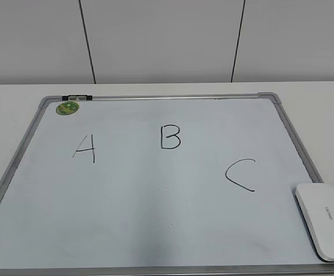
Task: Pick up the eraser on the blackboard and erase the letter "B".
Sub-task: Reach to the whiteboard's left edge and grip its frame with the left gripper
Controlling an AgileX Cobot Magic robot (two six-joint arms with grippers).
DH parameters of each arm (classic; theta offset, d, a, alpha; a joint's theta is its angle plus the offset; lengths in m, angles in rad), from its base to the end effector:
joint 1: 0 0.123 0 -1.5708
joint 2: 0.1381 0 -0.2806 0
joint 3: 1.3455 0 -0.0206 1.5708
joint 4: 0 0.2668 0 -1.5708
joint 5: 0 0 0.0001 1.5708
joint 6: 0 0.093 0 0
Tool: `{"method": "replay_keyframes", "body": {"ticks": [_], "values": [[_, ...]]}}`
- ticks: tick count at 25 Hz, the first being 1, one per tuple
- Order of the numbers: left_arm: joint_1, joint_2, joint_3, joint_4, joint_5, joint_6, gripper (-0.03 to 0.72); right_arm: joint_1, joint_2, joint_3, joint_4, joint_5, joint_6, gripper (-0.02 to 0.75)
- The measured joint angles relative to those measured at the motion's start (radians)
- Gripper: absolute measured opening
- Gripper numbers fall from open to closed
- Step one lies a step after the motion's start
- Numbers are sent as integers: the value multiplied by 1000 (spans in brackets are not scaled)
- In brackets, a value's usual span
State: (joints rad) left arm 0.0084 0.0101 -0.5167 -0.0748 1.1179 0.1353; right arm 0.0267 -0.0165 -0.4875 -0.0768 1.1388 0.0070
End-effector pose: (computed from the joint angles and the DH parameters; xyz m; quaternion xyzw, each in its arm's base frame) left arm 0.0125 -0.0061 0.2844 0.0575 0.8636 -0.0014 0.5008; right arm 0.0109 -0.0062 0.2745 -0.0055 0.8713 -0.0300 0.4898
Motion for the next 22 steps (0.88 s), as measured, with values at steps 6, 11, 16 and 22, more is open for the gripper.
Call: {"method": "replay_keyframes", "body": {"ticks": [6, 11, 16, 22], "values": [[0, 0, 0, 0, 0, 0, 619, 0, 0, 0, 0, 0, 0, 587], [0, 0, 0, 0, 0, 0, 613, 0, 0, 0, 0, 0, 0, 587], [0, 0, 0, 0, 0, 0, 606, 0, 0, 0, 0, 0, 0, 587], [0, 28, -4, 0, -17, 0, 604, 0, 0, 0, 0, 0, 0, 587]]}}
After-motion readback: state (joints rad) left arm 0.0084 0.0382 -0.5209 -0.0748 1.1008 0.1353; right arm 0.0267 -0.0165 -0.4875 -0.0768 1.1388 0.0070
